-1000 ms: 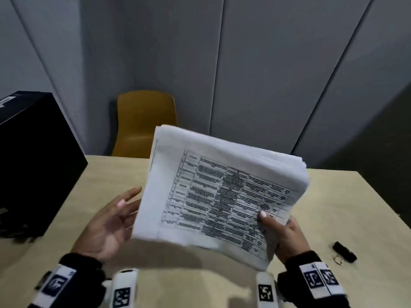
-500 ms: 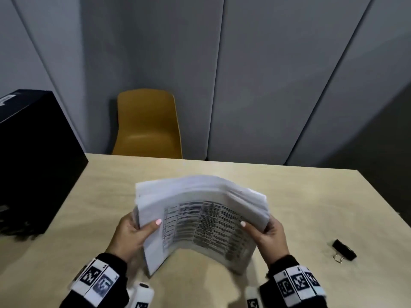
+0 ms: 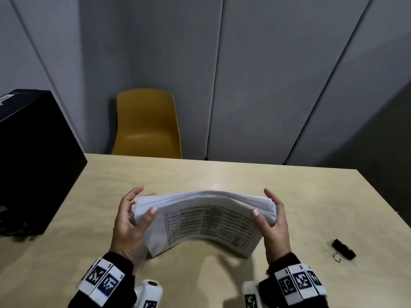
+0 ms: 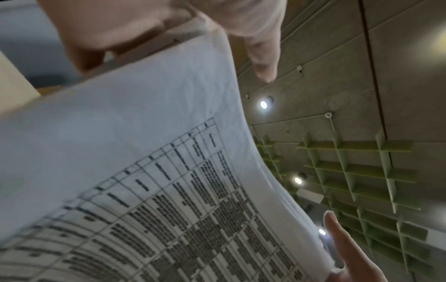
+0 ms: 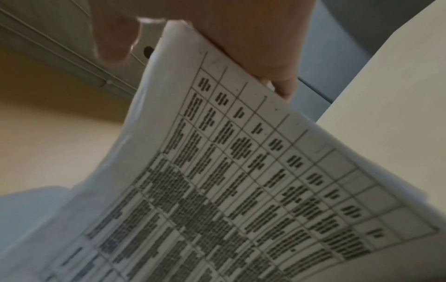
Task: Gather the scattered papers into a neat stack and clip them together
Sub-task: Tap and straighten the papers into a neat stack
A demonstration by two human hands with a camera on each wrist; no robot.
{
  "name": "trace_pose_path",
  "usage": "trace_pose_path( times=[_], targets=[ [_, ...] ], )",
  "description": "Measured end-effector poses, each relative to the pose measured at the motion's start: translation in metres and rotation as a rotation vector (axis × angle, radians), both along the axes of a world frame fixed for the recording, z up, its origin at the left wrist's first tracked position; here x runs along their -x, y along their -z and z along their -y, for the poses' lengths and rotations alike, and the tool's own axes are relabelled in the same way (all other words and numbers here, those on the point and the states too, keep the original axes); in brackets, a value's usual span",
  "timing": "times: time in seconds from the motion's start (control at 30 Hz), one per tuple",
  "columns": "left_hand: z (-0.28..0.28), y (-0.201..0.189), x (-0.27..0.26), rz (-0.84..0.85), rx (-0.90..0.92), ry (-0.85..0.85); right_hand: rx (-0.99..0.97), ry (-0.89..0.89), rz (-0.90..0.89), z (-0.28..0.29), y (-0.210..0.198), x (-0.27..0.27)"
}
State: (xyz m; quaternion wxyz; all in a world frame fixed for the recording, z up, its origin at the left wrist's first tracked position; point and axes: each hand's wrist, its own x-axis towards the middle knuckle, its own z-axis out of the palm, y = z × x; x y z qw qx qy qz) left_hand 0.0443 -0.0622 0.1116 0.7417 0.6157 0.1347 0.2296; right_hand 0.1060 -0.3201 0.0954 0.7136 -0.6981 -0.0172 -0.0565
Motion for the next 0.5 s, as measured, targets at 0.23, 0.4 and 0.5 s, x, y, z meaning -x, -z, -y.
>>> trace_pose_path(
  times=[0.23, 0.4, 0.5],
  targets=[
    [0.011, -0.004, -0.019, -0.069, 0.084, -0.285, -0.162, 0.313, -0.091, -0.024, -0.016, -0.017],
    [0.009, 0.002, -0.026, -0.081, 0.038, -0.379, -0.230, 0.358, -0.113, -0.022, -0.018, -0.020],
    [0.009, 0.004, -0.027, -0.052, 0.051, -0.391, -0.267, 0.330, -0.054, -0.022, -0.021, -0.016]
  ],
)
